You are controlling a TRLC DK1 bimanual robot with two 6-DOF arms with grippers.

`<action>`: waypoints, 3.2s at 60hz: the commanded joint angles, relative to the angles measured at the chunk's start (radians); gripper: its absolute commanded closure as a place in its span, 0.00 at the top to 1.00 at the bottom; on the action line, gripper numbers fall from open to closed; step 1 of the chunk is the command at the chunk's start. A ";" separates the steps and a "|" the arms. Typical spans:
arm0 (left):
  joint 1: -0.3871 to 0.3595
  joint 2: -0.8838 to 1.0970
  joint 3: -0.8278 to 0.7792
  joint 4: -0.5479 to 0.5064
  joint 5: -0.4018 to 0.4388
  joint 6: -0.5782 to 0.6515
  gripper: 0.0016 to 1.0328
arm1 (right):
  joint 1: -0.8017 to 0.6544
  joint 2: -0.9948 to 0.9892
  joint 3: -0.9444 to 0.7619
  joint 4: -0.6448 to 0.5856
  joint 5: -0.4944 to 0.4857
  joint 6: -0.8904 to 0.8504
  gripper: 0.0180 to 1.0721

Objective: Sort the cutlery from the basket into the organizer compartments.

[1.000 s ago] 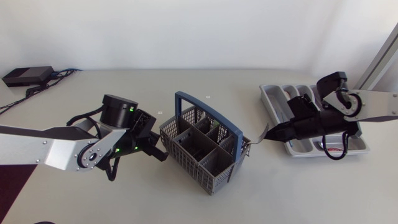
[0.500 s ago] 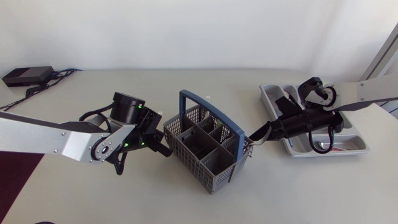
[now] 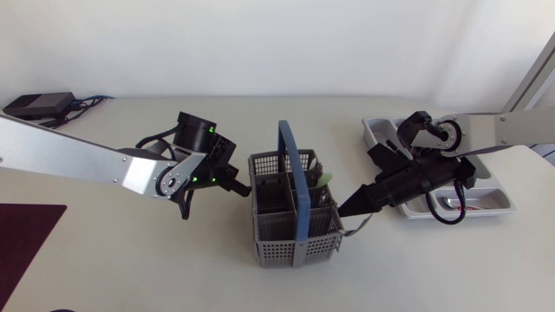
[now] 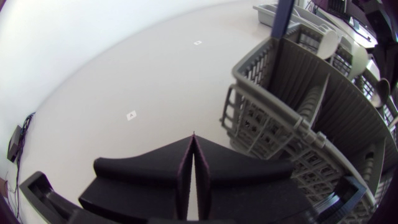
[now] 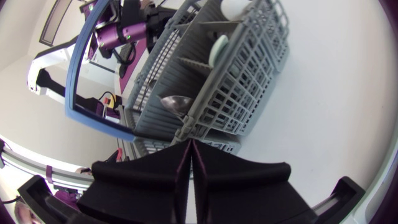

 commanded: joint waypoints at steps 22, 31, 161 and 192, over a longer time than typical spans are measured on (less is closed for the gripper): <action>0.094 -0.079 0.015 -0.069 0.049 0.062 0.03 | -0.034 -0.166 -0.081 0.055 0.075 -0.003 0.05; 0.126 -0.312 -0.122 -0.161 0.156 0.109 0.03 | -0.039 -0.212 -0.116 0.242 0.216 0.083 0.05; 0.175 -0.145 -0.071 -0.190 0.457 0.206 0.03 | 0.030 -0.097 -0.039 0.251 0.180 0.168 0.05; 0.214 -0.036 0.058 -0.196 0.458 0.212 0.03 | 0.058 -0.020 0.059 0.308 0.223 0.244 0.05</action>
